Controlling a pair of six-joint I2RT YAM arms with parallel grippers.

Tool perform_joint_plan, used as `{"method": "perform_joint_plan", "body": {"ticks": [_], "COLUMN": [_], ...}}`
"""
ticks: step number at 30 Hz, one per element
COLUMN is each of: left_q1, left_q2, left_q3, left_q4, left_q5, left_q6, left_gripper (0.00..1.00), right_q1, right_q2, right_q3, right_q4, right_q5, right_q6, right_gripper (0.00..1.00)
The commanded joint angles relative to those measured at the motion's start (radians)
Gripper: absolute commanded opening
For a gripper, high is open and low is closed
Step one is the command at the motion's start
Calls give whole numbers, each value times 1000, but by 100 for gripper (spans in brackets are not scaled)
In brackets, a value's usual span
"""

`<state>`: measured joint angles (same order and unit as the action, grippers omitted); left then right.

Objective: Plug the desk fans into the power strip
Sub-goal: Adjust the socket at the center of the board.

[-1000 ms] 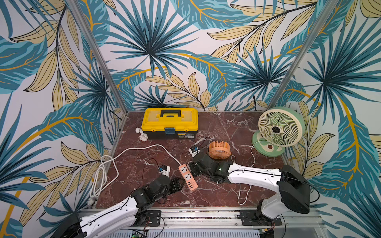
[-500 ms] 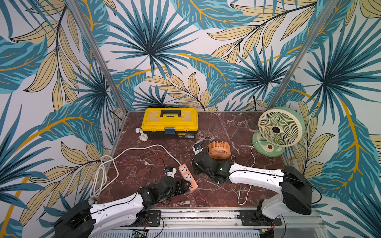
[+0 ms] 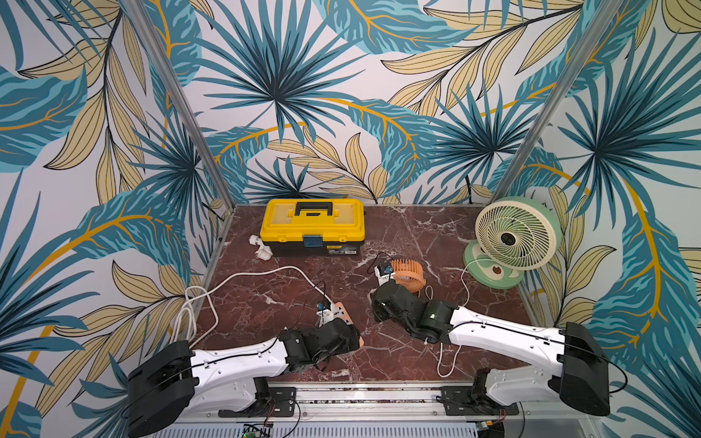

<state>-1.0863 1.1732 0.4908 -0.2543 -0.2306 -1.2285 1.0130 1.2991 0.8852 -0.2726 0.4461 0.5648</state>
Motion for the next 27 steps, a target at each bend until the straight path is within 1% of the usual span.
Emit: {"method": "perform_joint_plan", "body": {"ticks": [1, 5, 8, 11, 13, 15, 17, 19, 22, 27], "left_q1": [-8, -9, -8, -8, -8, -8, -8, -8, -7, 19], "left_q2": [80, 198, 262, 308, 322, 338, 376, 412, 439, 431], "left_q3": [109, 222, 273, 282, 272, 282, 307, 311, 274, 223], "left_q4": [-138, -254, -311, -310, -267, -230, -236, -211, -143, -92], "left_q5": [-72, -127, -138, -121, -110, -114, -117, -102, -78, -49], "left_q6": [-23, -54, -85, -128, -142, -129, -103, -65, -19, 57], "left_gripper": [95, 95, 94, 93, 93, 93, 92, 88, 81, 77], "right_q1": [-8, -10, -11, -13, -14, -13, -14, -14, -14, -14], "right_q2": [-54, -101, -144, -171, -179, -196, -216, -223, -204, -146], "right_q3": [-36, -70, -108, -106, -75, -54, -48, -52, -57, -34], "right_q4": [-14, 0, 18, -21, -74, -120, -138, -136, -93, -52], "right_q5": [-28, -73, -98, -104, -116, -125, -124, -122, -98, -23], "right_q6": [14, 9, 3, -8, -10, -6, 0, 3, -3, 32], "right_gripper": [0, 0, 0, 0, 0, 0, 0, 0, 0, 0]}}
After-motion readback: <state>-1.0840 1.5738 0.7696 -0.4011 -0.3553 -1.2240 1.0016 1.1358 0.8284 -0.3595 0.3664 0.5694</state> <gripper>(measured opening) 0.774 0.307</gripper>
